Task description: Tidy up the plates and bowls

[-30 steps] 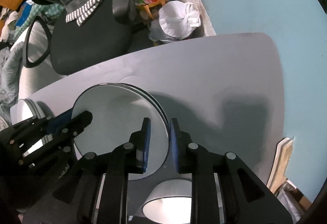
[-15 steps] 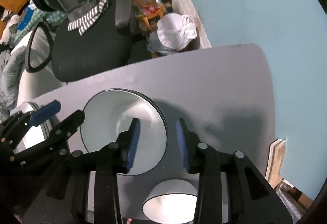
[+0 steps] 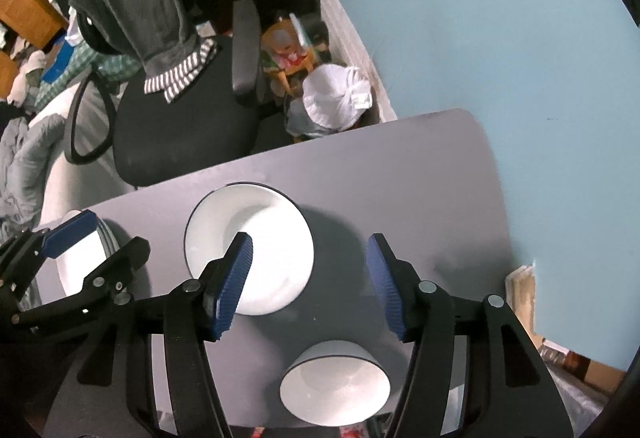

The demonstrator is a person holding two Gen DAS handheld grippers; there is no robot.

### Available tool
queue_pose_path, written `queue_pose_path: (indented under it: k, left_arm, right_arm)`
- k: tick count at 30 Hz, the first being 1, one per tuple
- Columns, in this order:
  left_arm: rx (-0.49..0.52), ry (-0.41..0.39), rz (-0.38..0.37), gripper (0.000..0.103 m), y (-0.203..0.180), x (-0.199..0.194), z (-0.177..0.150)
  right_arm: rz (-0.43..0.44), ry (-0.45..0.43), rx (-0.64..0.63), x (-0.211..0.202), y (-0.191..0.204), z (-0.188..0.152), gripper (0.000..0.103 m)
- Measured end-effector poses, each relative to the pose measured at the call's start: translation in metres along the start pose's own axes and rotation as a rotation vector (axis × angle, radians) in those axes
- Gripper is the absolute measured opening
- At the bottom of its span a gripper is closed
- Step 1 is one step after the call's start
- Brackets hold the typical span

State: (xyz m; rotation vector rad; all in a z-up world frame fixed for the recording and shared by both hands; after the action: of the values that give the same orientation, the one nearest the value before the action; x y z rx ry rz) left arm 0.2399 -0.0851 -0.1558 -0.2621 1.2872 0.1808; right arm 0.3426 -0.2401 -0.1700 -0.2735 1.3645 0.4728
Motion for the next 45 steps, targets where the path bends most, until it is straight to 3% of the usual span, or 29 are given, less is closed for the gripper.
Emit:
queue_pose_path:
  k: [9, 17, 32, 45]
  left_arm:
    - [-0.041, -0.04, -0.042, 0.063, 0.008, -0.036, -0.014]
    - [0.012, -0.061, -0.058, 0.063, 0.002, -0.053, -0.027]
    - [0.048, -0.057, -0.096, 0.063, -0.004, -0.071, -0.059]
    - [0.072, -0.034, -0.139, 0.063, -0.015, -0.077, -0.08]
  right_arm:
    - [-0.007, -0.072, 0.008, -0.038, 0.0, -0.011, 0.067]
    - [-0.015, -0.112, 0.006, -0.062, 0.003, -0.026, 0.068]
    - [-0.056, -0.112, 0.038, -0.088, -0.004, -0.068, 0.068]
    - [-0.033, -0.109, 0.173, -0.098, -0.023, -0.099, 0.069]
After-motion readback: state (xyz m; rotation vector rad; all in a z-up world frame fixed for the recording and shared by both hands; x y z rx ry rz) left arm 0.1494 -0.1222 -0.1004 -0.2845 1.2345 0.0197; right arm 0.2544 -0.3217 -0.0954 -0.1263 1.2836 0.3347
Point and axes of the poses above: each gripper's, at about its wrist camera, not at the fingertips, and x roughly the way its jaws point, y to its left, z to its top, the point moved 2 cm from there along x, roughly the way its jaws point, and after that the axes turned 12 degrees about -x, right-handed, at the moved point
